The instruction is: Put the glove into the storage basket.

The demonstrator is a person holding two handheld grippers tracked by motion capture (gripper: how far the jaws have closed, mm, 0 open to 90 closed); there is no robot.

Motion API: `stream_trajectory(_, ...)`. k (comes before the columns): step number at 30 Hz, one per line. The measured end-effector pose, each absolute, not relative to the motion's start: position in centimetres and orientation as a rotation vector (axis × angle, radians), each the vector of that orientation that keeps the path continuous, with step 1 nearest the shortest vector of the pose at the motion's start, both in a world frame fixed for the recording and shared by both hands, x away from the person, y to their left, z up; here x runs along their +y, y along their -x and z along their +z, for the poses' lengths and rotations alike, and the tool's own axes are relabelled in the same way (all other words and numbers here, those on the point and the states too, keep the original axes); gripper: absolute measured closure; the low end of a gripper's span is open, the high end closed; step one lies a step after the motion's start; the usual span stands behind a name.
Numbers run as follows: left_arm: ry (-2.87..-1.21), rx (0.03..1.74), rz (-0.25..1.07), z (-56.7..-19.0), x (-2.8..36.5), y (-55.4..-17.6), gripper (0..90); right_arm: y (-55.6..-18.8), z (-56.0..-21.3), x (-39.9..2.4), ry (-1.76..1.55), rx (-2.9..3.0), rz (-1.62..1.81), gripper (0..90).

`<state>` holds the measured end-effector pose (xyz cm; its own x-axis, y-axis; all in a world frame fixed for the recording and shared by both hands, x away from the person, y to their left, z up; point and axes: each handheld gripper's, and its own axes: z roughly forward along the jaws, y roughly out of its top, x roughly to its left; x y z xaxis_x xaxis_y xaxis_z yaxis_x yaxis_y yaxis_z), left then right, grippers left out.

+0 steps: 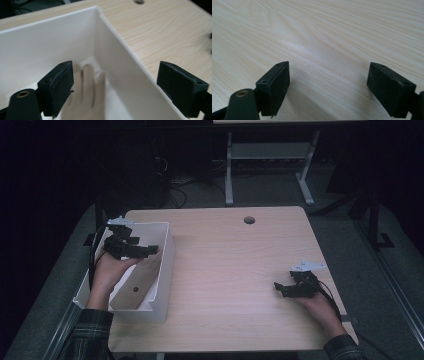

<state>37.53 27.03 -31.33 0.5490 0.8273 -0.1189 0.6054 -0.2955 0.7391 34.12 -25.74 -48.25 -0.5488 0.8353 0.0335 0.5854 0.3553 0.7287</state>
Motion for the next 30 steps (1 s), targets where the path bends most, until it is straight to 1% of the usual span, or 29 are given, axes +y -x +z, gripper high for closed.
stream_trajectory(8, -2.016, 1.065, 0.352, -30.1, 23.3, -36.6, 13.2, -34.1, -48.2, -25.7, -1.250, 2.279, 1.012, 18.0)
stream_trajectory(11, -2.019, 1.029, 0.347, -29.9, 21.1, -36.1, 13.3, -34.2, -48.2, -25.6, -1.256, 2.281, 1.013, 18.0)
stream_trajectory(12, -2.019, 1.029, 0.347, -29.9, 21.1, -36.1, 13.3, -34.2, -48.2, -25.6, -1.256, 2.281, 1.013, 18.0)
stream_trajectory(17, -2.047, 0.975, 0.329, -30.0, 18.2, -35.5, 13.3, -34.2, -48.2, -25.6, -1.257, 2.282, 1.012, 18.0)
stream_trajectory(23, -2.067, 0.923, 0.284, -31.3, 14.9, -35.3, 13.3, -34.2, -48.2, -25.6, -1.257, 2.282, 1.012, 18.0)
stream_trajectory(30, -2.095, 0.892, 0.237, -33.4, 12.5, -35.3, 13.4, -34.2, -48.2, -25.6, -1.254, 2.284, 1.013, 18.0)
